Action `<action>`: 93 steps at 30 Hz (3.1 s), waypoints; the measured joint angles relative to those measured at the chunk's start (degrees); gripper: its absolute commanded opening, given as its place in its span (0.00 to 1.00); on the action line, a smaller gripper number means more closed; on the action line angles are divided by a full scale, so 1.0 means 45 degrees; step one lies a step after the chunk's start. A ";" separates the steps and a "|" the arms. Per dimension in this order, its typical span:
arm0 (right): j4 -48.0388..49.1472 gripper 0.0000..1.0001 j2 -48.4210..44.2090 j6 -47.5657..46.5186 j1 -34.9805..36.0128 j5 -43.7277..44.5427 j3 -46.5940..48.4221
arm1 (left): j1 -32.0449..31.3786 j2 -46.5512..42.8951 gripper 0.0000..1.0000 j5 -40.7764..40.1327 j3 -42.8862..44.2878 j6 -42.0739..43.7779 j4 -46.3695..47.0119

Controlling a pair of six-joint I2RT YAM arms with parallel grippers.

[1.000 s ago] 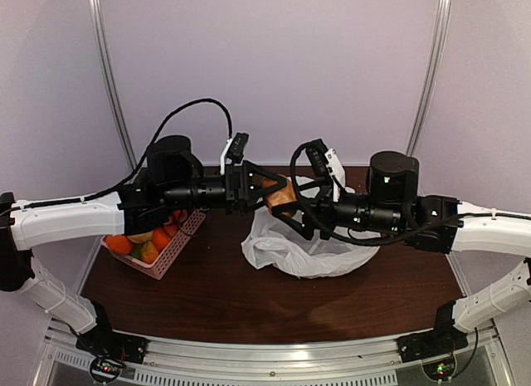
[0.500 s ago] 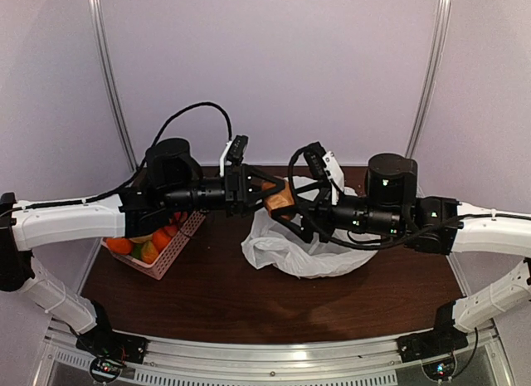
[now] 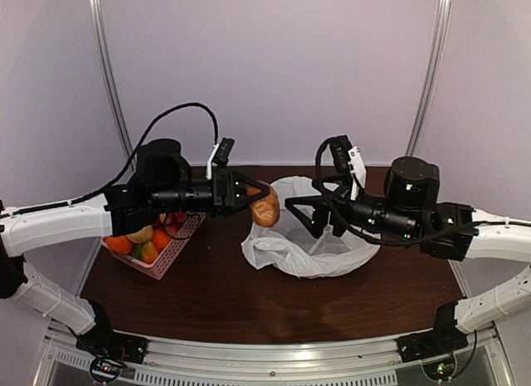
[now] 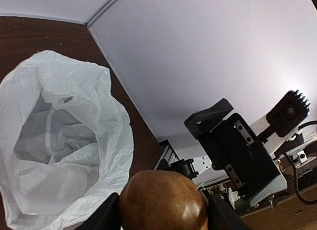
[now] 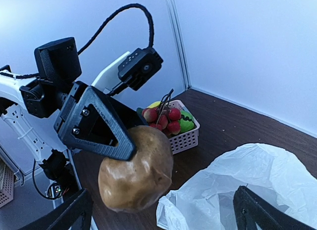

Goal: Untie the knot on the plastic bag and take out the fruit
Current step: Place the fake fruit in the bin.

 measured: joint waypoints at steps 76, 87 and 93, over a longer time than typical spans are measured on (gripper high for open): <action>-0.0325 1.00 -0.2667 0.0661 -0.0185 0.3167 -0.1826 | 1.2808 0.0549 0.54 -0.7723 0.0408 1.3648 -1.1638; -0.0529 1.00 -0.2667 0.0699 -0.0243 0.3274 -0.1826 | 1.2808 0.0753 0.62 -0.7320 0.0461 1.3639 -1.1652; -0.0612 1.00 -0.2667 0.0709 -0.0248 0.3313 -0.1826 | 1.2808 0.0884 0.67 -0.7252 0.0471 1.3639 -1.1866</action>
